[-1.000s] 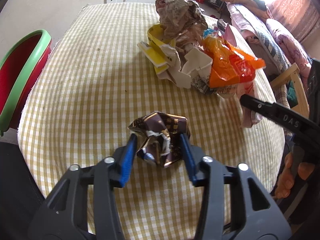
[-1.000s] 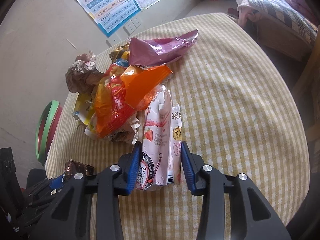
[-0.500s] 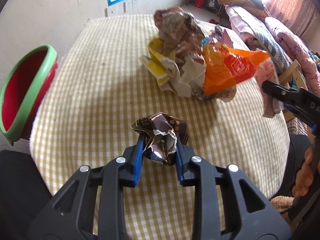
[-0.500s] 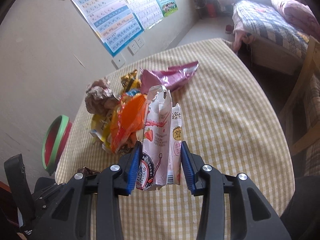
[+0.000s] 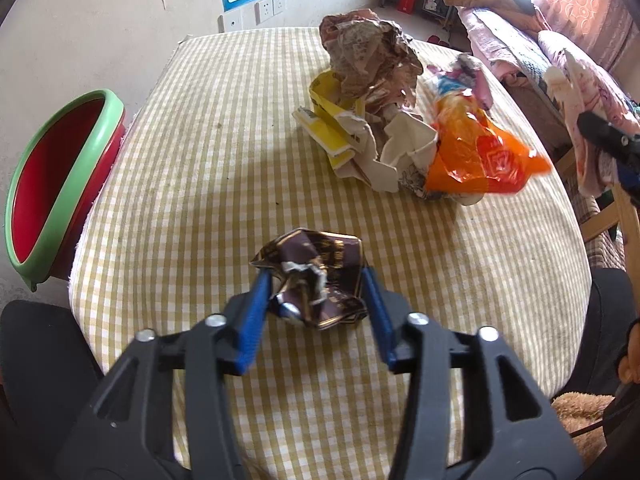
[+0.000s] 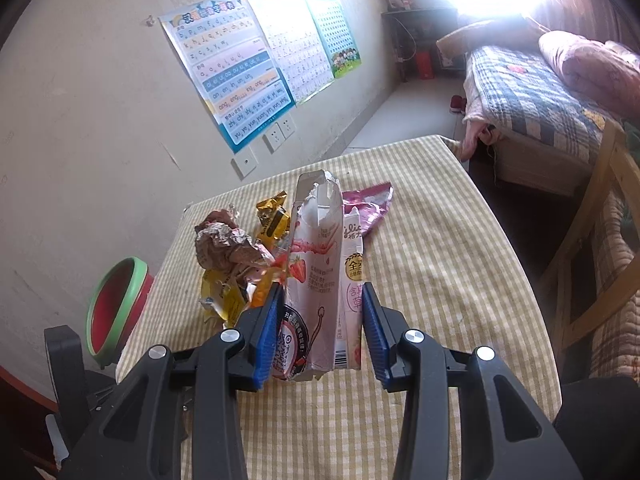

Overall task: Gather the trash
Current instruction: 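Carry foil and pink wrapper to the red bin and release both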

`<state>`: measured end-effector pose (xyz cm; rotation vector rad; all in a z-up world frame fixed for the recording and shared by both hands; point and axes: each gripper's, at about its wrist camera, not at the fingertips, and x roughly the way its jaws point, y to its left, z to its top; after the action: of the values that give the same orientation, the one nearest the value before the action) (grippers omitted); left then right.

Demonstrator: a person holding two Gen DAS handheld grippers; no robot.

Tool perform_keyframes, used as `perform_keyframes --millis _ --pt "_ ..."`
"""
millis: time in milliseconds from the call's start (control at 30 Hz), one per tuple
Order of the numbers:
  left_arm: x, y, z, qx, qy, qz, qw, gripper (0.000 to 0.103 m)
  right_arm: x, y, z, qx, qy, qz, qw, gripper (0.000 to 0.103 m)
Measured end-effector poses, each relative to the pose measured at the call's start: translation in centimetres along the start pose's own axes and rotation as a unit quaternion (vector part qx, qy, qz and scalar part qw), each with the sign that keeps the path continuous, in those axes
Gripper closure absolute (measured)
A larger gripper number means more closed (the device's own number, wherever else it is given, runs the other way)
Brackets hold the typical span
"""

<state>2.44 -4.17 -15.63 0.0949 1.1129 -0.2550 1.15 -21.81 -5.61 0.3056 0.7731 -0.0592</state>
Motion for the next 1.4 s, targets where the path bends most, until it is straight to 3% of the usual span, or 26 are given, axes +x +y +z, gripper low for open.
perform_keyframes --millis 233,267,333,400,600,1033,1400 --pt "0.8 -0.3 -0.2 0.001 0.019 -0.006 0.9998 0.055 0.7 1.4 -0.7 -0.019 0.019 0.015 1.0 0.065" --pt "0.8 -0.3 -0.2 0.0 0.018 -0.005 0.9998 0.058 0.9 1.6 -0.9 -0.022 0.024 0.018 0.999 0.065" --pt "0.6 -0.1 -0.1 -0.005 0.012 -0.006 0.9999 0.075 1.2 2.1 -1.2 -0.03 0.034 0.023 0.999 0.065" --pt "0.2 0.2 0.0 -0.011 0.003 -0.01 0.9999 0.078 1.4 2.8 -1.4 -0.039 0.039 0.028 0.998 0.065" --pt "-1.2 0.4 0.3 -0.012 -0.024 -0.014 0.9995 0.079 1.4 4.2 -2.1 -0.06 0.046 0.039 0.996 0.065" --pt "-6.4 4.2 1.4 -0.065 -0.117 0.026 0.9907 0.079 2.3 7.6 -2.6 -0.095 0.071 0.056 0.991 0.065" --pt "-7.3 7.1 1.9 -0.093 -0.128 0.048 0.9862 0.079 2.9 11.1 -3.1 -0.11 0.083 0.078 0.987 0.064"
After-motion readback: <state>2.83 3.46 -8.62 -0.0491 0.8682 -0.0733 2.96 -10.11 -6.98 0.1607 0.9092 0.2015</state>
